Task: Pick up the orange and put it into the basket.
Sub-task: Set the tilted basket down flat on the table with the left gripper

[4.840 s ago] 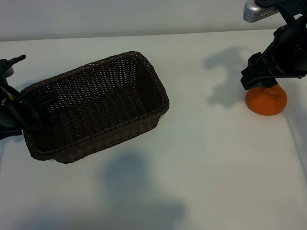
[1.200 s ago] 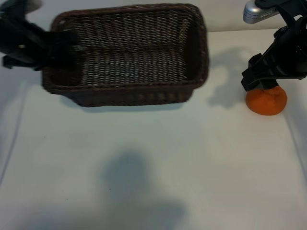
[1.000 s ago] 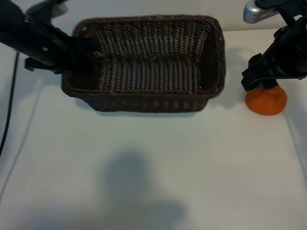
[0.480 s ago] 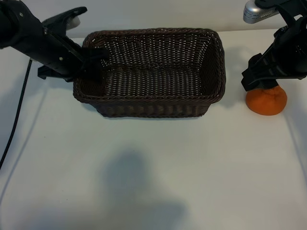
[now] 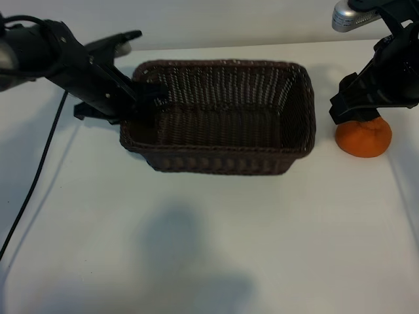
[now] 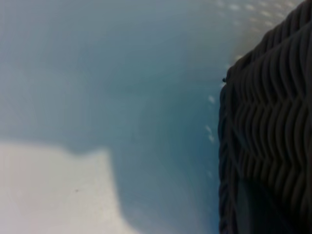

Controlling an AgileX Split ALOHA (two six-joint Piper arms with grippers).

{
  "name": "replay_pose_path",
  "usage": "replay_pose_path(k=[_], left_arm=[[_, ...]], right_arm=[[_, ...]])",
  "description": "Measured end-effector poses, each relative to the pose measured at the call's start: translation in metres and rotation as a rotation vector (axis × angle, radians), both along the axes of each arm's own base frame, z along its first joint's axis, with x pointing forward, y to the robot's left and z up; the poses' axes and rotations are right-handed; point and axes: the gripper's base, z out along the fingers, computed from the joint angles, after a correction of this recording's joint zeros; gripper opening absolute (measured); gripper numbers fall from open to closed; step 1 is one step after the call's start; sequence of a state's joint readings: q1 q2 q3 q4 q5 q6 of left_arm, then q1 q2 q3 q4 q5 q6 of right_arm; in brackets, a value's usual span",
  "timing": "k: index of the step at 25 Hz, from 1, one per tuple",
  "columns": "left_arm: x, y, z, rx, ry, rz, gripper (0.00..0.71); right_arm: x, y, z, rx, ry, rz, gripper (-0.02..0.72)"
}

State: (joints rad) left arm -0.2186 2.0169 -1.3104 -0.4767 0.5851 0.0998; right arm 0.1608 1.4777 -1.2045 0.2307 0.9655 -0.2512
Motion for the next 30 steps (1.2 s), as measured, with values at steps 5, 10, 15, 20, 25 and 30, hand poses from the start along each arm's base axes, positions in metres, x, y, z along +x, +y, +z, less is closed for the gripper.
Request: replay_pose_path(k=[5,10,15,20,25,30], left_arm=[[0.0015,-0.0036,-0.0033,-0.002,-0.012,0.005,0.148],[0.0012,-0.004,-0.0036,0.007,-0.015,-0.003,0.148],[0.002,-0.004,-0.0035,0.012,-0.026,-0.002,0.148],[0.0036,-0.0037,-0.0031,0.005,-0.032,0.034,0.148],[0.0038,-0.0037,-0.0031,0.003,-0.031,0.043,0.157],[0.0037,-0.0043,-0.0027,-0.006,-0.023,0.054,0.286]], right_arm=[[0.0,0.0,0.0,0.0,0.0,0.0,0.594],[0.0,0.0,0.0,0.0,0.0,0.0,0.594],[0.0,-0.0001,0.0,-0.001,0.0,0.0,0.594],[0.0,-0.0001,0.0,-0.001,0.0,0.0,0.594],[0.0,-0.0001,0.0,-0.001,0.0,0.0,0.594],[0.0,-0.0001,0.0,-0.001,0.0,0.0,0.594]])
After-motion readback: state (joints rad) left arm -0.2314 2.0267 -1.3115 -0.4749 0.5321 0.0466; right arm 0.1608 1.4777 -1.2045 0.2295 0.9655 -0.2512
